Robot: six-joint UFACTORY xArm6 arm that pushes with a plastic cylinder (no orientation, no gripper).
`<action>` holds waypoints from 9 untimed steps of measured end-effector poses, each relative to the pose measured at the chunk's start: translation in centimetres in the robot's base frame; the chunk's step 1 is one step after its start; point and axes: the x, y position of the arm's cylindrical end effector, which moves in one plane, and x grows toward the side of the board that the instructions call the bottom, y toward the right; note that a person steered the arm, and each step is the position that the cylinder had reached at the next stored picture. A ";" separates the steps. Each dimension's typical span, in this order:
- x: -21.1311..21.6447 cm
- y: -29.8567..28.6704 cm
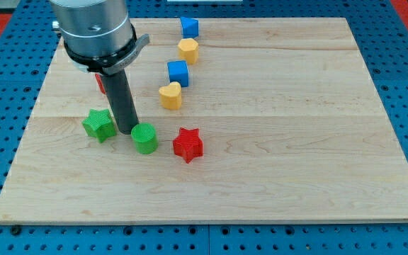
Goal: Move the red star right to the green star
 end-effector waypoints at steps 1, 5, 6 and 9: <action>-0.8 3.4; 2.8 9.0; 2.0 8.9; 5.4 -1.8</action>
